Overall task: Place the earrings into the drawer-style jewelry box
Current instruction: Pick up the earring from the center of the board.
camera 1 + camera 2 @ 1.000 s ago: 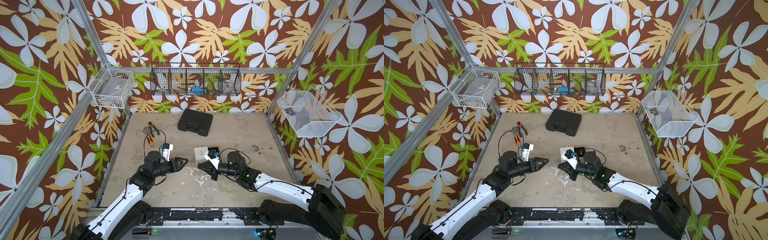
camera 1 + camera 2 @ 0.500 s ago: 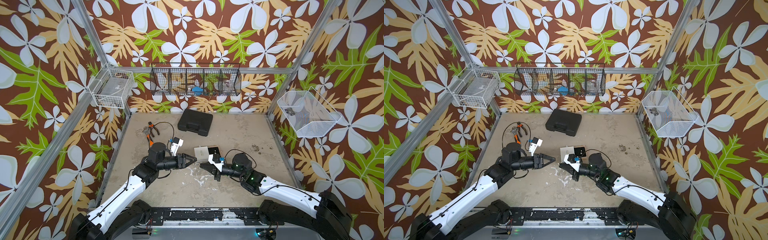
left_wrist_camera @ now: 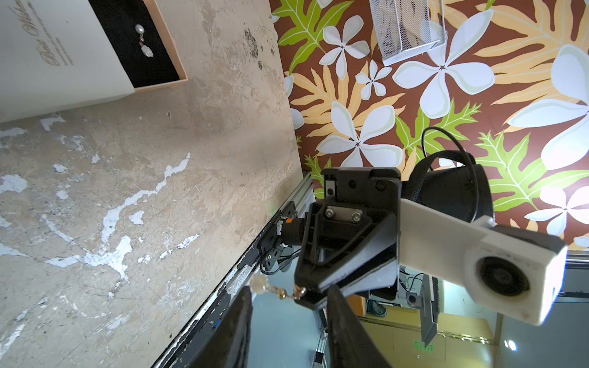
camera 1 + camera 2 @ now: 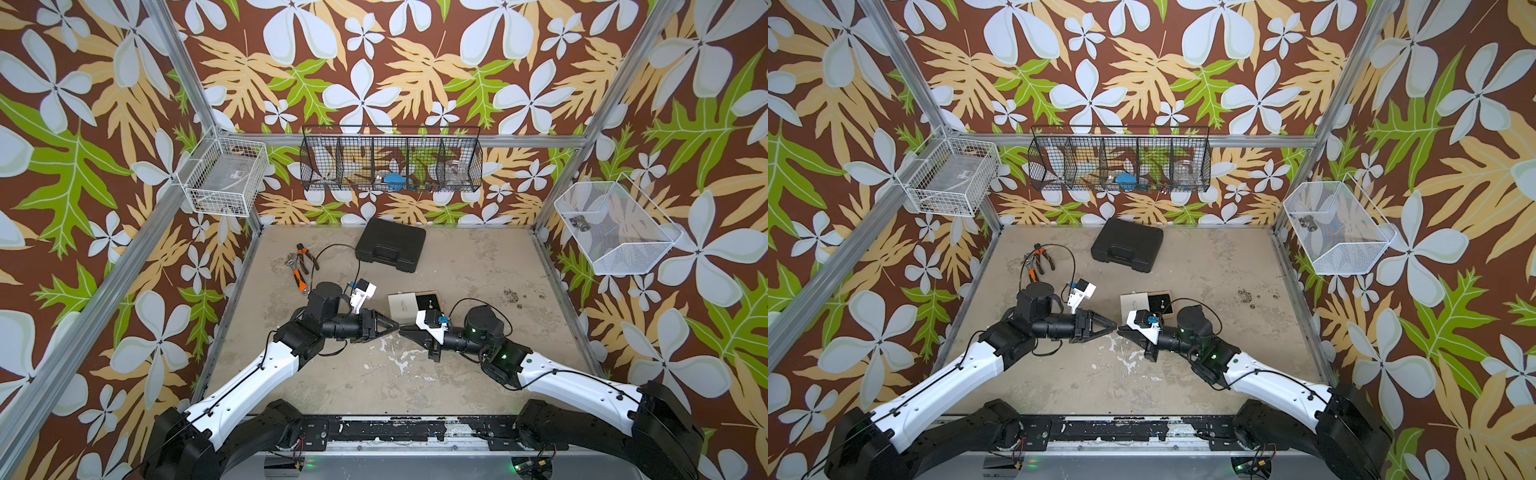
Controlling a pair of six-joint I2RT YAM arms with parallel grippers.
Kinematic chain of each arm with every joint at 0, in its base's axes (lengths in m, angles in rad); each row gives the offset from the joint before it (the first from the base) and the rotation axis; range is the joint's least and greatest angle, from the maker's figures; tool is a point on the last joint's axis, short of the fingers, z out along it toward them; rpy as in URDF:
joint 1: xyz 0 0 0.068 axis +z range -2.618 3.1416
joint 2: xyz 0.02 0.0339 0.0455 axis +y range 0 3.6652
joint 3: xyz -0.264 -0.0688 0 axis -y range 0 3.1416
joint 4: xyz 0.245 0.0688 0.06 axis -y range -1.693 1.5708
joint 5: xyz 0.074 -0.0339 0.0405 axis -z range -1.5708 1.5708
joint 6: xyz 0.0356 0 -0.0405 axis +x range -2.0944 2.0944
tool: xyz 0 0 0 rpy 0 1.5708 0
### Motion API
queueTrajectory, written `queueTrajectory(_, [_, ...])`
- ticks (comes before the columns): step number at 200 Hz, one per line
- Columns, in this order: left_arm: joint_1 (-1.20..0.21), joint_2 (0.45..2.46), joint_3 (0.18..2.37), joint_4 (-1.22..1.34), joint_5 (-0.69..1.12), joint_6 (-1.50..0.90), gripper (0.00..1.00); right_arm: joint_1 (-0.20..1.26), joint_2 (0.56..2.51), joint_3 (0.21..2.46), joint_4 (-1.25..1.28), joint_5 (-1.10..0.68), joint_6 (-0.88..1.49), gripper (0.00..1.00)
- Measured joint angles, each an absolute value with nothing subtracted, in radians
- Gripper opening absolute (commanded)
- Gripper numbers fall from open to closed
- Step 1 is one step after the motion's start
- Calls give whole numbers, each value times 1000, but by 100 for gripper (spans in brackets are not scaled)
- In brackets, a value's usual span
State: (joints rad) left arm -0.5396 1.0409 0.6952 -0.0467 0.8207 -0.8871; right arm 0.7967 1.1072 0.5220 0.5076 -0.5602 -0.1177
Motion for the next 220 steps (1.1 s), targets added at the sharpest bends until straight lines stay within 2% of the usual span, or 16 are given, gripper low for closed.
queueTrajectory(118, [-544,1055,653,65,864,-979,17,797,1111,522,501,-572,-121,9])
queueTrajectory(220, [-544,1059,640,102,865,-1012,4,795,1109,522,492,-568,-121,9])
